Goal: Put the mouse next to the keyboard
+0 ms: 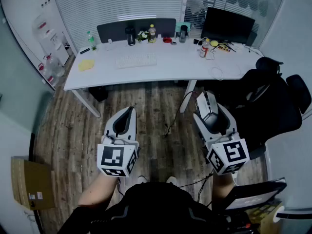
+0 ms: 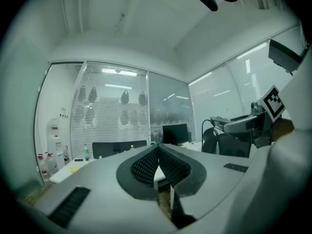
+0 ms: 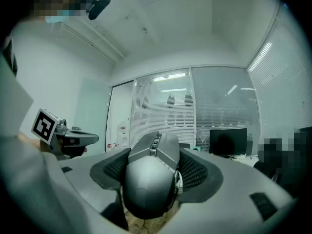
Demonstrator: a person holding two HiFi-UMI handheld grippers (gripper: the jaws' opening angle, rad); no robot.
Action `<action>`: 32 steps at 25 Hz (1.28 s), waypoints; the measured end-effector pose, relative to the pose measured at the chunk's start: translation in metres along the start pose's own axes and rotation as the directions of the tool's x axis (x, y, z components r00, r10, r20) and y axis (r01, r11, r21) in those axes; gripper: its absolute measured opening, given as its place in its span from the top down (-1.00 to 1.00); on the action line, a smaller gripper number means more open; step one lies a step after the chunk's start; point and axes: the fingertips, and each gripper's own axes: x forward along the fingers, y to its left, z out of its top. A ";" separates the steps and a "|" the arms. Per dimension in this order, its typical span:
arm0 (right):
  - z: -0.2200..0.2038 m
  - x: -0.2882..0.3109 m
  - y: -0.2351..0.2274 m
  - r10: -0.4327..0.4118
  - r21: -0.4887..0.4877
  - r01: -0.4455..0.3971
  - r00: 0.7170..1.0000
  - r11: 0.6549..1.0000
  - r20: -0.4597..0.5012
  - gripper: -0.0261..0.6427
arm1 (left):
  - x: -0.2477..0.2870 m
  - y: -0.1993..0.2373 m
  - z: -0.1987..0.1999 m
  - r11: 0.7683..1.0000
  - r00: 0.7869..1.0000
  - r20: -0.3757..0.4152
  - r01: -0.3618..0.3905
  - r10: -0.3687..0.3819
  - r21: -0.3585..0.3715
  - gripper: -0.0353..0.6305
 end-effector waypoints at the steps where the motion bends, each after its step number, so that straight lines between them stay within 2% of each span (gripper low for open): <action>1: 0.001 0.000 0.000 0.001 -0.004 -0.001 1.000 1.000 0.000 0.00 | 0.000 0.000 -0.001 1.000 1.000 -0.002 -0.002 0.002 -0.001 0.81; 15: 0.003 -0.009 -0.004 0.013 0.055 -0.014 1.000 0.998 0.020 0.00 | -0.006 -0.011 -0.008 1.000 1.000 -0.015 -0.019 0.019 -0.002 0.81; 21: 0.003 -0.010 -0.010 0.043 0.049 -0.044 0.999 0.998 0.016 0.00 | -0.004 -0.019 -0.009 0.999 0.999 -0.021 -0.033 0.032 -0.005 0.81; 29: -0.001 -0.019 -0.035 0.085 0.041 -0.086 0.996 0.995 0.029 0.01 | 0.009 -0.050 -0.008 0.999 0.999 -0.018 -0.042 0.041 -0.024 0.81; 32: -0.005 -0.025 -0.047 0.106 0.039 -0.108 0.994 0.993 0.037 0.01 | 0.016 -0.067 -0.007 0.999 0.999 -0.019 -0.038 0.039 0.009 0.81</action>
